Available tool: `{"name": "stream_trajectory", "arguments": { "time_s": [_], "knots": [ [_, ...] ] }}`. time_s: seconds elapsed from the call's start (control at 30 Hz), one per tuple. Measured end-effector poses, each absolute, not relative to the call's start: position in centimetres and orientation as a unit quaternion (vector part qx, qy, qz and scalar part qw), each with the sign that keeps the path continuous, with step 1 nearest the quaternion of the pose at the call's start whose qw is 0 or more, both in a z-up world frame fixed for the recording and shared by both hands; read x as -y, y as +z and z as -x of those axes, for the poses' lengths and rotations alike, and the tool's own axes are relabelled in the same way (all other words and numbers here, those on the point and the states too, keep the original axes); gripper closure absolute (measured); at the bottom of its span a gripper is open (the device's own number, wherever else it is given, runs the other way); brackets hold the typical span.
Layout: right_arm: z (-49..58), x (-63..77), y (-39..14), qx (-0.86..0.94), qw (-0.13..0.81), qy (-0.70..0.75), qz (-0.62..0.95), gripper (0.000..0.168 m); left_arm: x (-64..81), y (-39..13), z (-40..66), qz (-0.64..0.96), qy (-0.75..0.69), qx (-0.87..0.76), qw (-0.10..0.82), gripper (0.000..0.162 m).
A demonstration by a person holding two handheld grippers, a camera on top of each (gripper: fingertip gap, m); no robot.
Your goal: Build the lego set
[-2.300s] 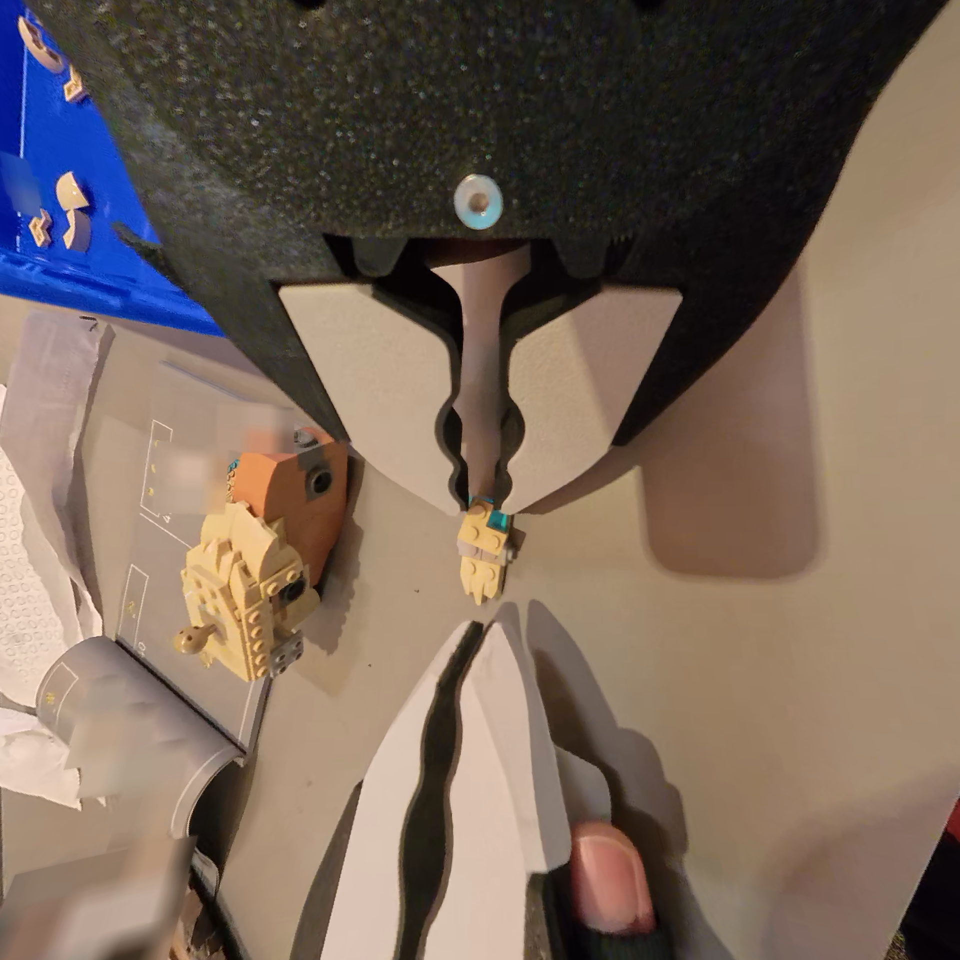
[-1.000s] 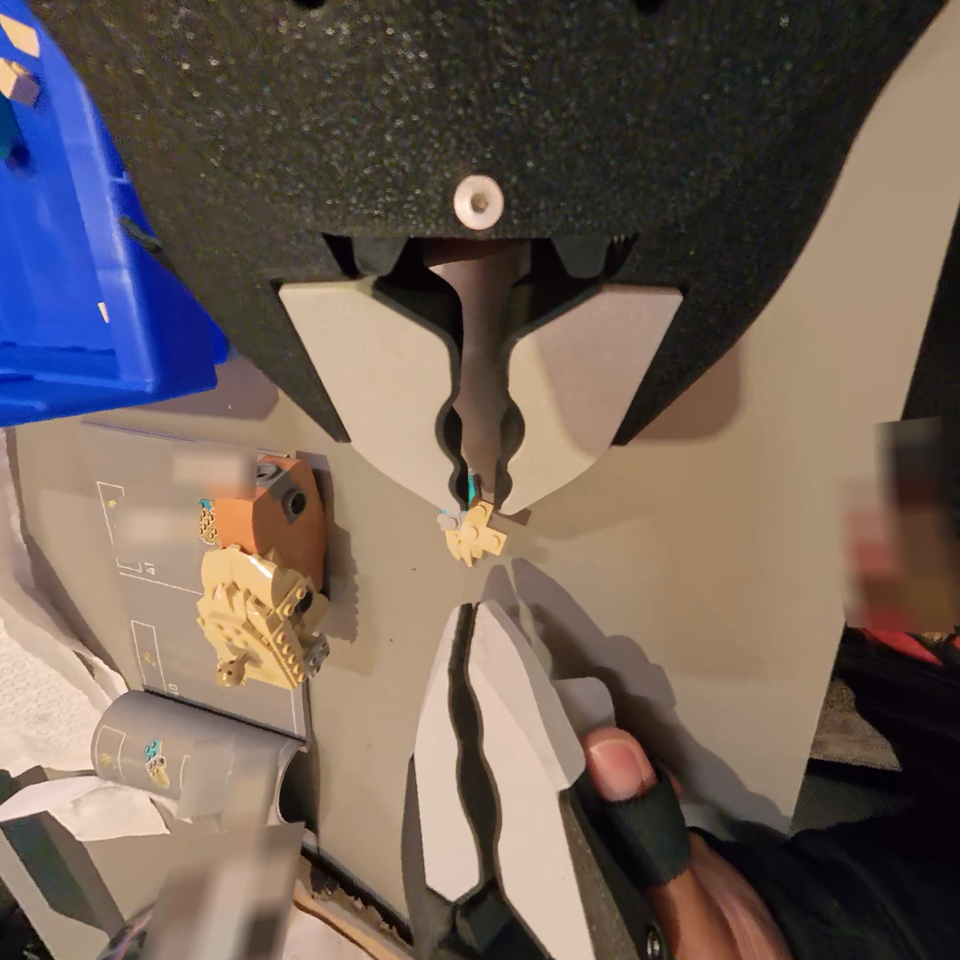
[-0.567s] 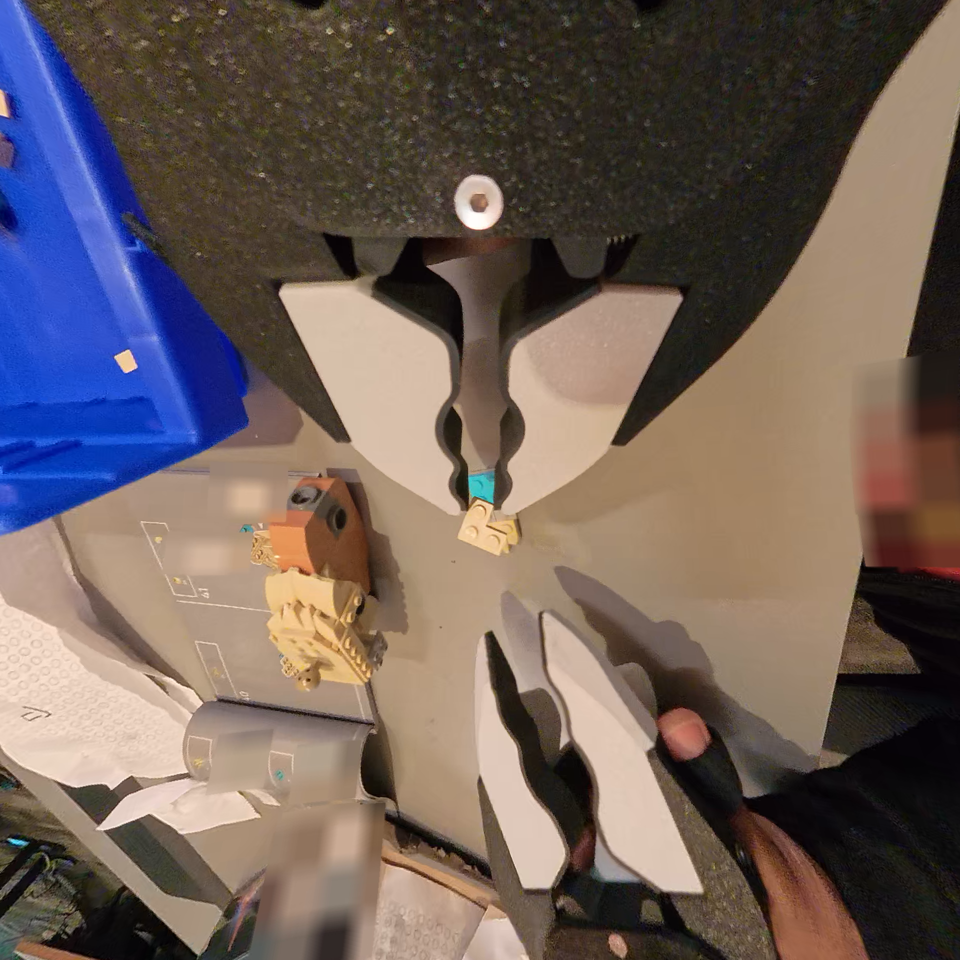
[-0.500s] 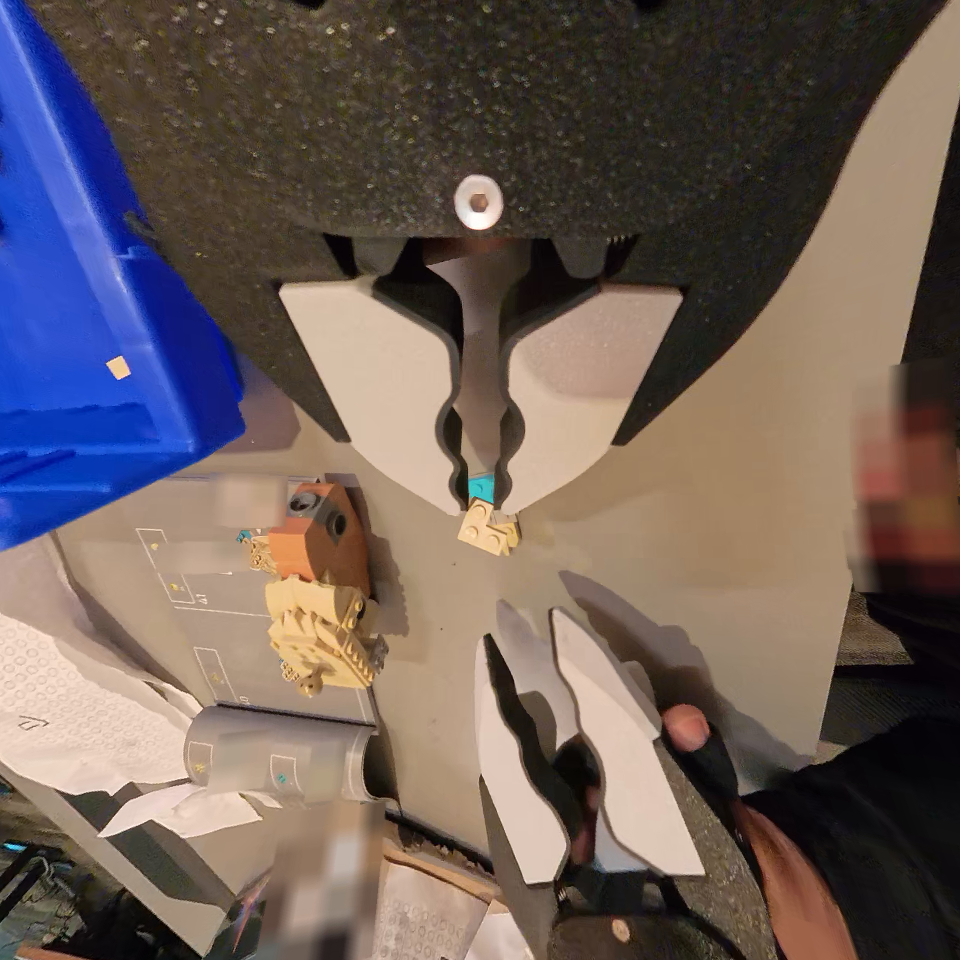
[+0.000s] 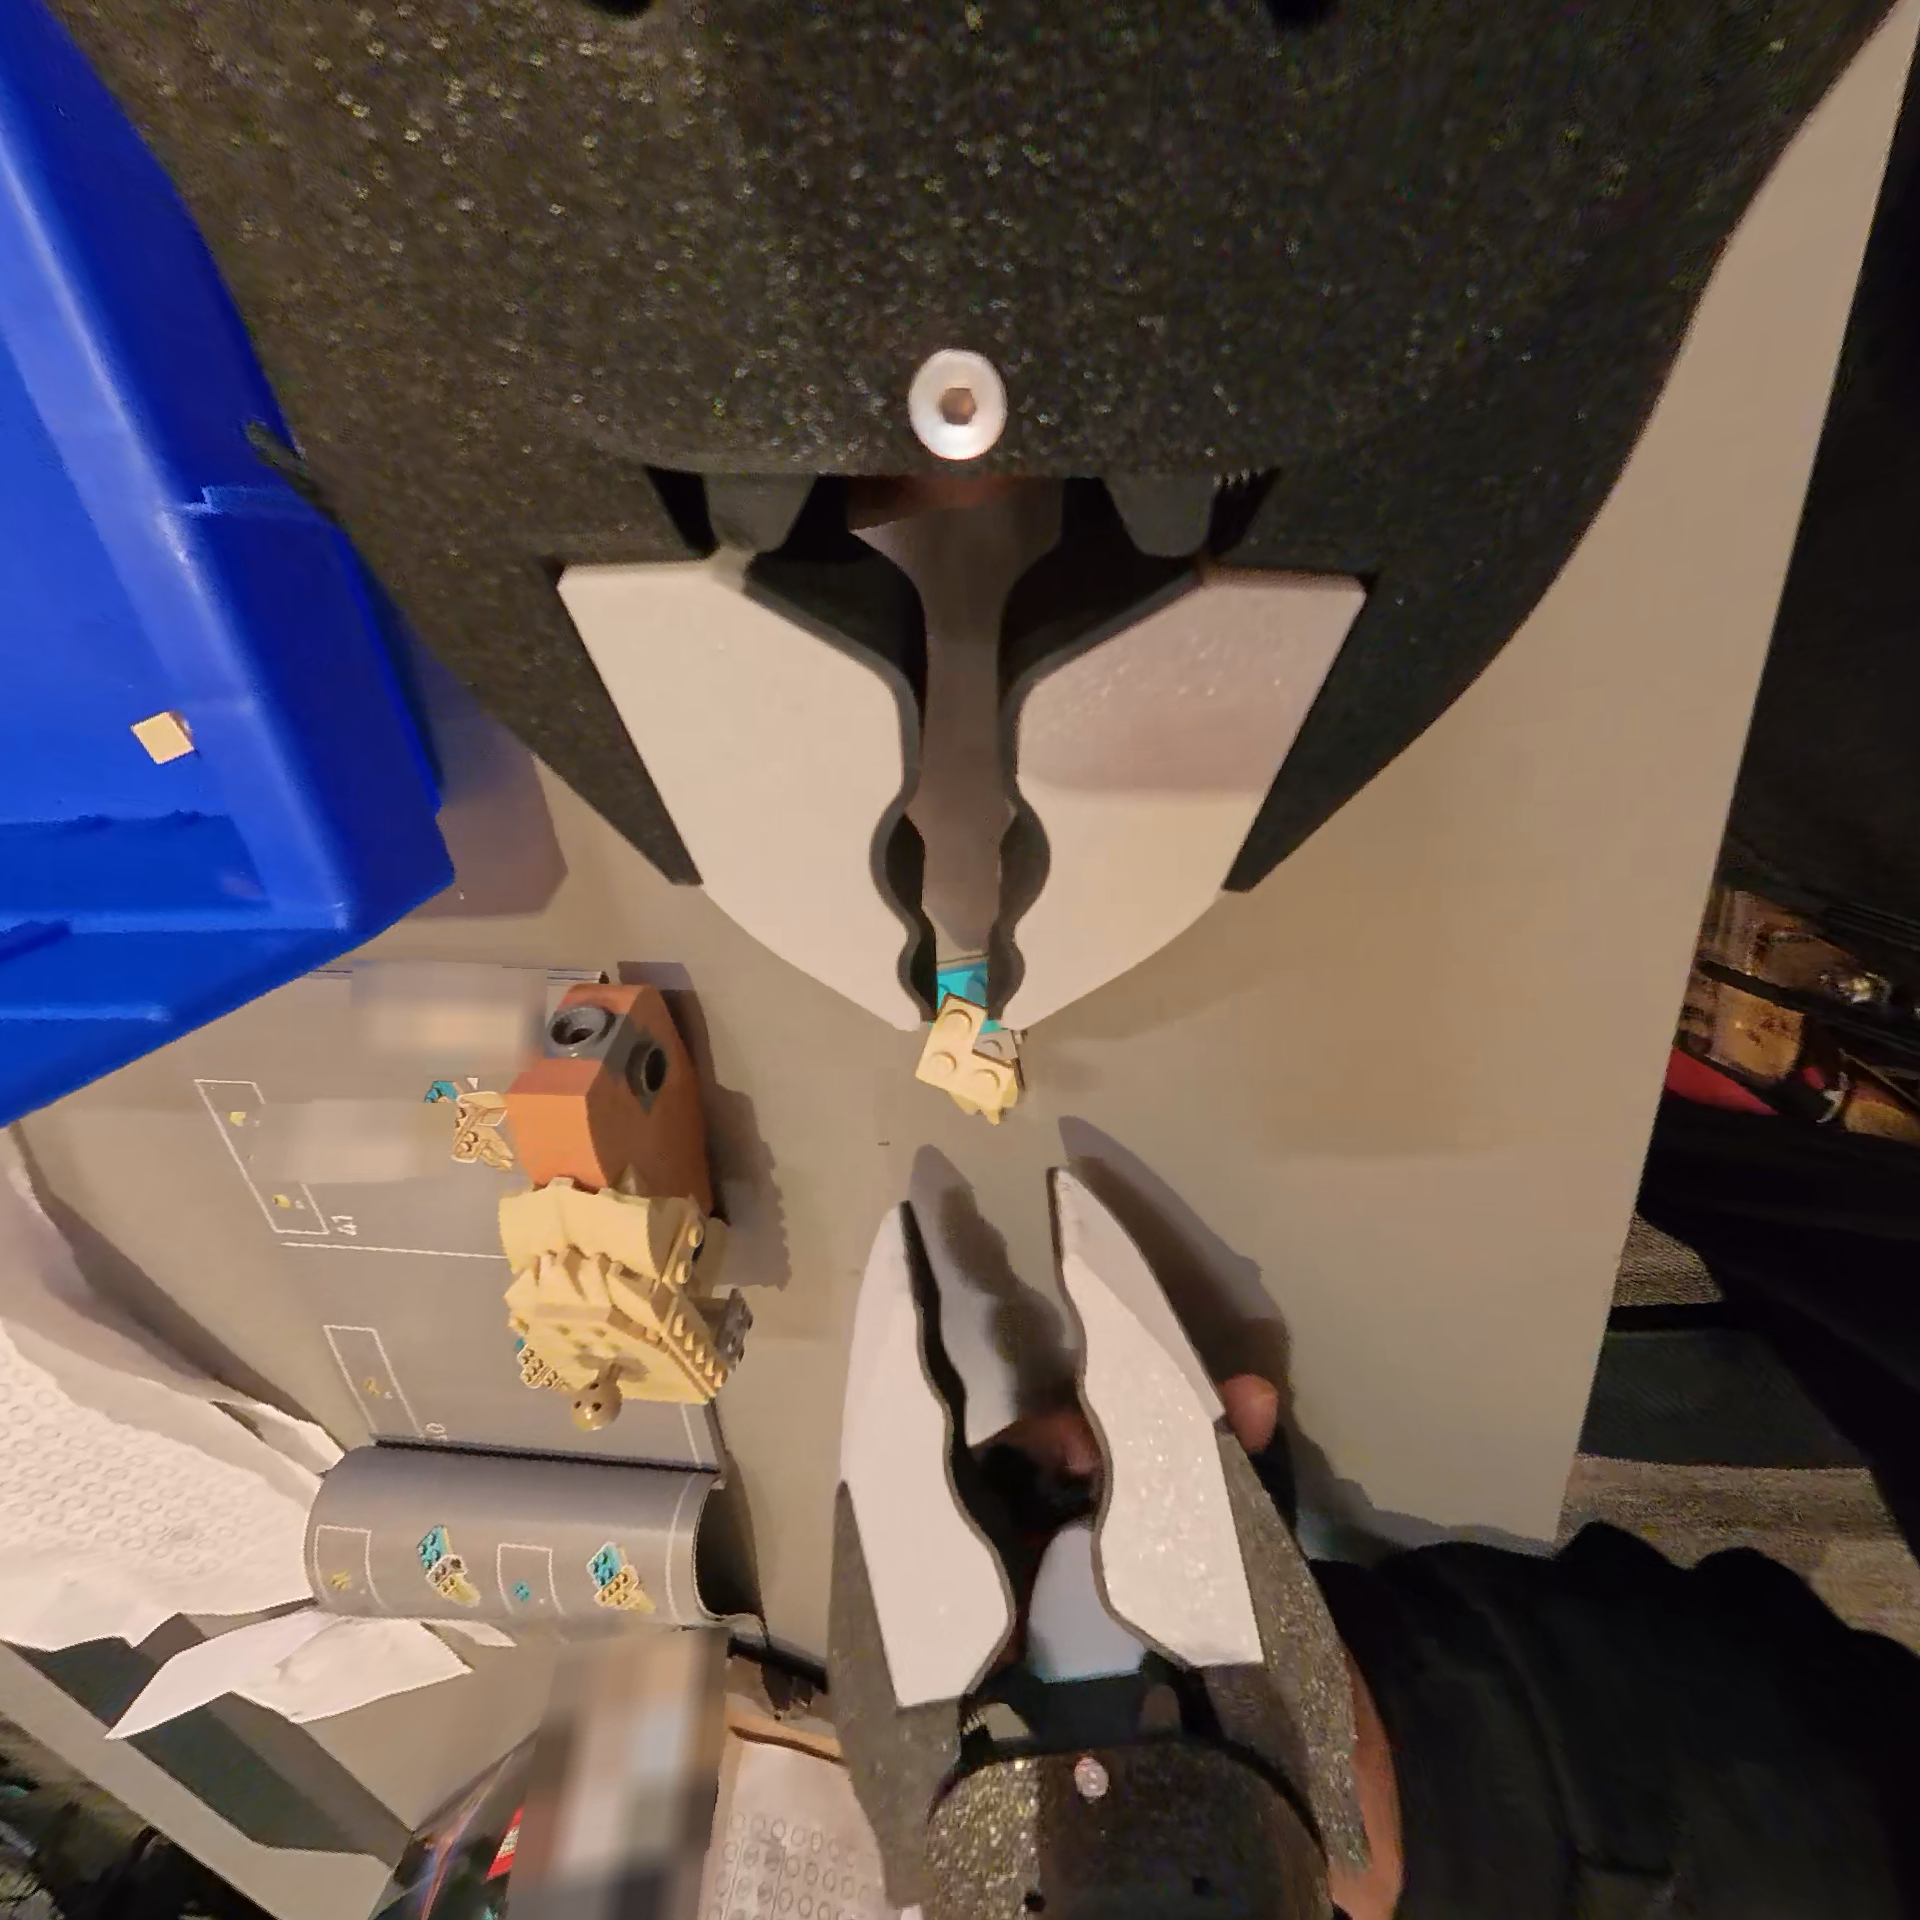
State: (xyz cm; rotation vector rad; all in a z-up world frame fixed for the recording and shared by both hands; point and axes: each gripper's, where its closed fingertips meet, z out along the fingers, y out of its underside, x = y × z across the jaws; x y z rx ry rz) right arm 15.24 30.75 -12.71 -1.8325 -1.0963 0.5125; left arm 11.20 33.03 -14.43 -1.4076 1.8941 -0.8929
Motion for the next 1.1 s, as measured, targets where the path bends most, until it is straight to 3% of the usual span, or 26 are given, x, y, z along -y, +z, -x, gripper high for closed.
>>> {"name": "stream_trajectory", "arguments": {
  "time_s": [0.17,0.57,1.1],
  "knots": [
    [-15.2,-30.7,-12.4,0.453,0.452,0.219,0.736,0.160,-32.5,-12.6,-12.3,0.448,-0.356,-0.733,0.367,0.135],
    [-16.0,-31.6,-12.1,0.531,0.429,0.224,0.695,0.160,-33.3,-14.2,-12.2,0.493,-0.359,-0.738,0.290,0.136],
    [-15.9,-30.9,-13.2,0.543,0.434,0.228,0.682,0.160,-33.4,-15.1,-12.2,0.508,-0.340,-0.744,0.269,0.136]
  ]
}}
